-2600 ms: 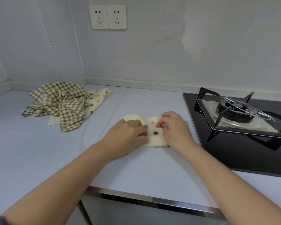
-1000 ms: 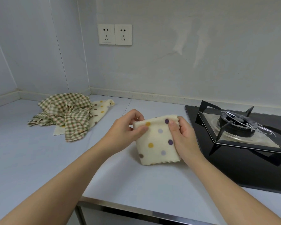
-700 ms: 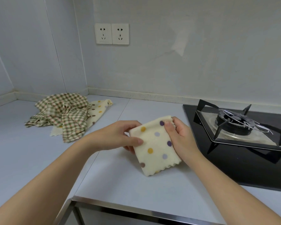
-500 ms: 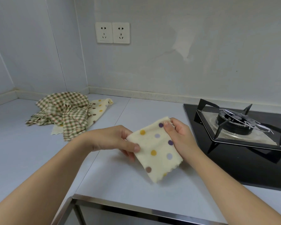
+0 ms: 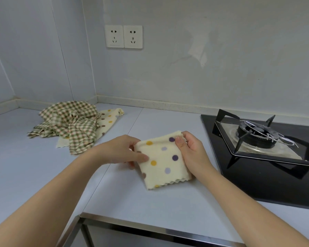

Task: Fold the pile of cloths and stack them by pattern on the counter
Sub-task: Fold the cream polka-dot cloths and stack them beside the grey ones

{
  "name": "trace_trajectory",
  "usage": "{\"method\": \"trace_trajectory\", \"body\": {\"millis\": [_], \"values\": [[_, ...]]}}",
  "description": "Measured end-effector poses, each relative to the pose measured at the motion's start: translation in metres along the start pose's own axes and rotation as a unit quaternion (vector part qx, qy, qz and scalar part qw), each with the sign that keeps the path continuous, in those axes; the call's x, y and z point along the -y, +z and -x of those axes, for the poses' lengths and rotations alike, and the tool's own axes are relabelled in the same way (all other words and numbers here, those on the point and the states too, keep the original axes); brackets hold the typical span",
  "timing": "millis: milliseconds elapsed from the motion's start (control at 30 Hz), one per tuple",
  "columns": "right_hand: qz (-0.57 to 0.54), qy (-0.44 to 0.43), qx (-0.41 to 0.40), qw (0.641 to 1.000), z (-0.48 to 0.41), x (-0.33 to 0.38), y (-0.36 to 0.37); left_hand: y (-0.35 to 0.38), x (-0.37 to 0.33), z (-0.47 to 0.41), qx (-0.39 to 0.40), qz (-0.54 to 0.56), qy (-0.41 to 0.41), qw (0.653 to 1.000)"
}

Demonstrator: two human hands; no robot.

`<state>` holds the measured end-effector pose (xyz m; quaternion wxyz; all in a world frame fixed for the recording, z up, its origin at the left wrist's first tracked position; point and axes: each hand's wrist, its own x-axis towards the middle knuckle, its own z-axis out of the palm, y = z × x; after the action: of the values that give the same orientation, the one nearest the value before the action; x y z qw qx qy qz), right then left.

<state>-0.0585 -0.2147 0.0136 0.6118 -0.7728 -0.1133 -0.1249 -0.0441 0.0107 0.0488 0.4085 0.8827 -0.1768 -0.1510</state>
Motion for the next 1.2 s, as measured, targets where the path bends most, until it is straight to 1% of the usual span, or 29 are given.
{"method": "trace_trajectory", "body": {"millis": [67,100,167,233,333,400,500,567,600,700,767,833,900,967,1033,1200], "values": [[0.001,0.001,-0.021,1.000,-0.001,-0.001,0.001,0.000,-0.002,-0.001,-0.043,0.014,0.019,0.999],[0.000,0.004,-0.032,0.999,-0.001,-0.002,0.000,0.001,-0.004,-0.001,-0.059,0.045,0.033,0.997],[0.000,0.015,-0.050,0.999,-0.002,-0.005,0.000,0.008,-0.007,-0.002,-0.090,0.144,0.051,0.984],[-0.002,0.027,-0.066,0.997,-0.002,-0.008,0.001,0.017,-0.007,-0.007,-0.139,0.229,0.035,0.963],[-0.042,0.054,-0.082,0.994,-0.004,-0.008,0.005,0.030,-0.007,-0.012,-0.186,0.300,-0.036,0.935],[-0.086,0.082,-0.073,0.990,-0.004,-0.008,0.008,0.038,-0.007,-0.015,-0.215,0.285,-0.064,0.932],[-0.131,0.110,-0.038,0.985,-0.003,-0.011,0.011,0.047,-0.008,-0.017,-0.299,0.192,-0.068,0.932],[-0.117,0.098,-0.031,0.988,-0.004,-0.014,0.013,0.051,-0.007,-0.019,-0.338,0.131,-0.066,0.930],[-0.107,0.087,-0.034,0.990,-0.004,-0.014,0.013,0.052,-0.006,-0.019,-0.348,0.122,-0.064,0.927],[-0.125,0.093,-0.046,0.987,-0.004,-0.015,0.013,0.052,-0.010,-0.024,-0.341,0.143,-0.070,0.926],[-0.138,0.126,-0.044,0.981,-0.004,-0.013,0.010,0.052,-0.020,-0.031,-0.326,0.162,-0.089,0.927],[-0.173,0.164,-0.040,0.970,-0.004,-0.010,0.009,0.051,-0.031,-0.038,-0.320,0.144,-0.095,0.932],[-0.226,0.208,-0.042,0.951,-0.011,0.000,0.004,0.043,-0.048,-0.045,-0.326,0.112,-0.099,0.933],[-0.249,0.231,-0.048,0.939,-0.022,0.018,-0.006,0.031,-0.068,-0.051,-0.333,0.093,-0.093,0.934],[-0.244,0.227,-0.059,0.941,-0.035,0.042,-0.019,0.018,-0.093,-0.054,-0.336,0.090,-0.082,0.934],[-0.207,0.203,-0.082,0.953,-0.063,0.106,-0.057,-0.008,-0.162,-0.052,-0.374,0.099,-0.053,0.921]]}}
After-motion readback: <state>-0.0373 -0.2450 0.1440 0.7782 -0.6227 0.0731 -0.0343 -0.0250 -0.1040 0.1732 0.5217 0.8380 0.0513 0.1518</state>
